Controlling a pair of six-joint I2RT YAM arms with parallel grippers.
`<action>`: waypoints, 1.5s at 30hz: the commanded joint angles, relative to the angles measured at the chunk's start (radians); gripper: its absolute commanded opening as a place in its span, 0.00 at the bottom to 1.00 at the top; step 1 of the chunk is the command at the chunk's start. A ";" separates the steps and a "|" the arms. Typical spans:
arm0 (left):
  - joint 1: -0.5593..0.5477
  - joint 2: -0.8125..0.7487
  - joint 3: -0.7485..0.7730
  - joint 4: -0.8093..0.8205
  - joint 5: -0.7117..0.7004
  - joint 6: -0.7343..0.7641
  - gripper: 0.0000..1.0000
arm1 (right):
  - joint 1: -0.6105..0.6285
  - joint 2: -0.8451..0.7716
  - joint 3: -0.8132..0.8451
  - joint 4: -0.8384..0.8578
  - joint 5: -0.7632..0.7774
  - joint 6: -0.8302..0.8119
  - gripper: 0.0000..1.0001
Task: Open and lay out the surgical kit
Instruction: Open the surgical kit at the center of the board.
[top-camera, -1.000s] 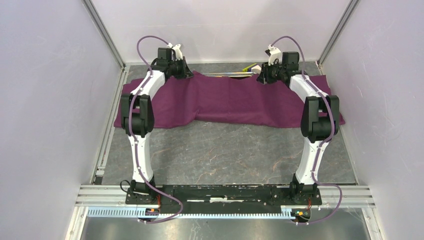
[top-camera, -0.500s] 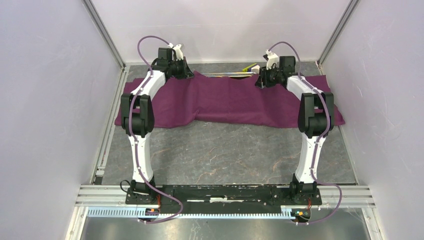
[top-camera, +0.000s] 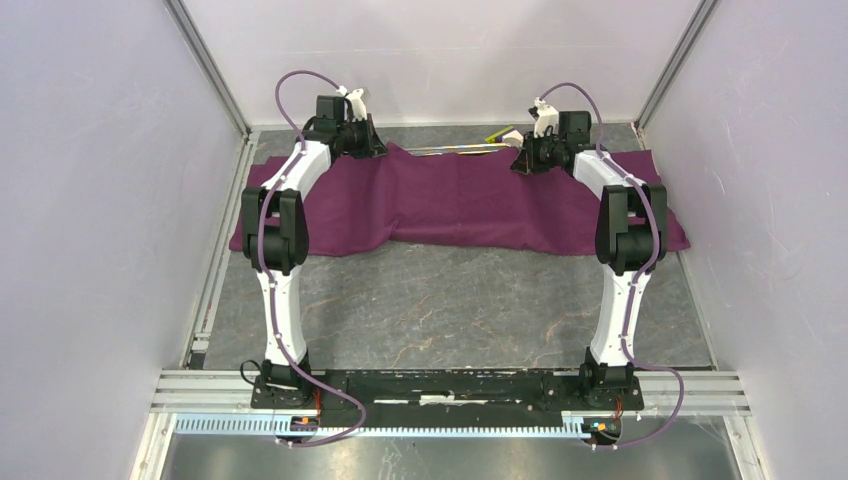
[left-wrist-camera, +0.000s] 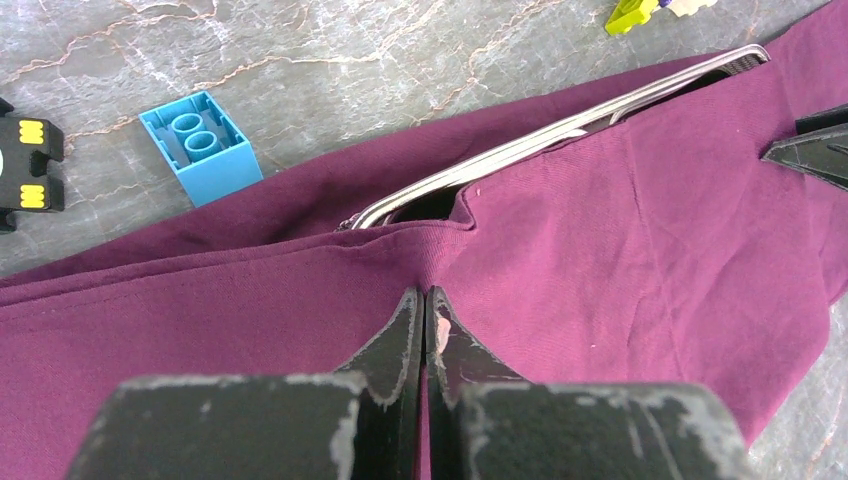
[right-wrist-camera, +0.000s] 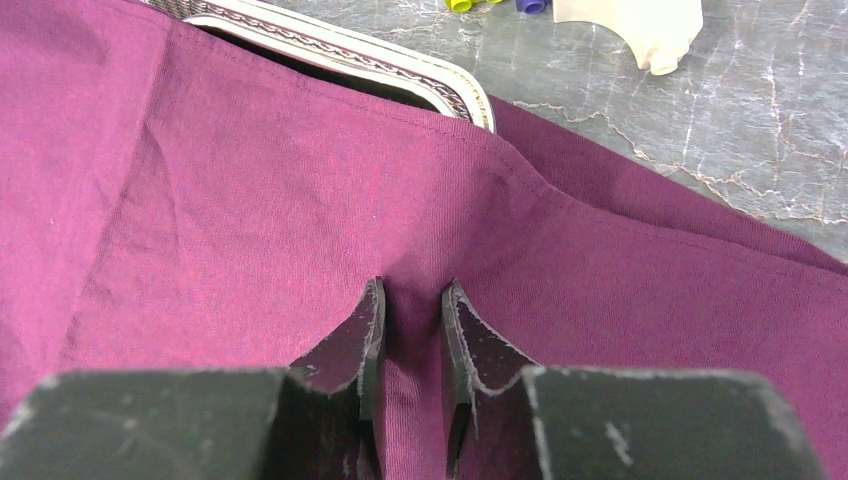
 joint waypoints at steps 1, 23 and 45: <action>-0.006 -0.072 0.001 0.017 0.007 0.046 0.02 | 0.003 -0.047 0.020 0.011 -0.013 -0.071 0.15; -0.005 -0.130 -0.041 0.017 0.032 0.058 0.02 | 0.003 -0.134 -0.004 -0.026 0.019 -0.113 0.17; -0.012 -0.129 -0.060 0.017 0.035 0.061 0.02 | 0.000 -0.129 0.033 -0.007 -0.023 -0.084 0.47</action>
